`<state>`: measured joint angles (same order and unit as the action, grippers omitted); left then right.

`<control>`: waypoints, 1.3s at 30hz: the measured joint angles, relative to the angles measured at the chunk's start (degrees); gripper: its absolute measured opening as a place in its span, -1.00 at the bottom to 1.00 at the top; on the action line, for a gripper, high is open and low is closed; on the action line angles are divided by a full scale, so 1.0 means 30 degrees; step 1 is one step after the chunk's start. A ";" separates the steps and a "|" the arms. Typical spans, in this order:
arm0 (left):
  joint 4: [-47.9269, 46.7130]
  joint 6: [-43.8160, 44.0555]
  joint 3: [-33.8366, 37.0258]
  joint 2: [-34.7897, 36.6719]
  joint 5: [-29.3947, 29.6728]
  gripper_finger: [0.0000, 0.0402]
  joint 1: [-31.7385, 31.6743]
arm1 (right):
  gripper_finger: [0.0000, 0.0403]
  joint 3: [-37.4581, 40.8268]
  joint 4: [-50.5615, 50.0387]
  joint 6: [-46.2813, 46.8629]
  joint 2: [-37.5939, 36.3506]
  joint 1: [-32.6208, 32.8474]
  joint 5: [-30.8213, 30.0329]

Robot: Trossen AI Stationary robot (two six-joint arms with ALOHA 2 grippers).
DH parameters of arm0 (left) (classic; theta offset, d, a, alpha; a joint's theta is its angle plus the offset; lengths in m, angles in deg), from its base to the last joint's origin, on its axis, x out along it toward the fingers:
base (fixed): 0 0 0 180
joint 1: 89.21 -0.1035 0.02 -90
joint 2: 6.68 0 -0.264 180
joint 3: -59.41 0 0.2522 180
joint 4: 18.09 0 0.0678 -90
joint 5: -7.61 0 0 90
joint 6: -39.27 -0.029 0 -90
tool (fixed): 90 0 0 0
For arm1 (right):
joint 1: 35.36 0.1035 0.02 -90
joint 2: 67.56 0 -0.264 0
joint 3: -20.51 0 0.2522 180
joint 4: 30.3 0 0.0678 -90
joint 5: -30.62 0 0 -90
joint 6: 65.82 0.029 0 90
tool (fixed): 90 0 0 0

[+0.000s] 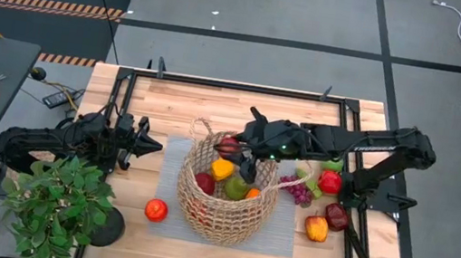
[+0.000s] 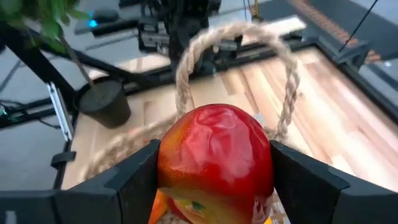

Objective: Build produce basket
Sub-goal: Put the red apple into the brown basket

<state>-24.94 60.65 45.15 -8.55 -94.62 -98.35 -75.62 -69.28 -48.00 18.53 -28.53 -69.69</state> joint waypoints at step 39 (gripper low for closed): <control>-0.0006 0.0009 0.0002 0.0000 0.0000 -0.86 0.0007 | 0.92 0.0036 -0.1712 -0.2342 0.4208 -0.2097 0.6723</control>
<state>-24.96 60.68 45.16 -8.55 -94.62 -98.33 -75.51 -74.41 -55.02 31.15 -34.82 -49.52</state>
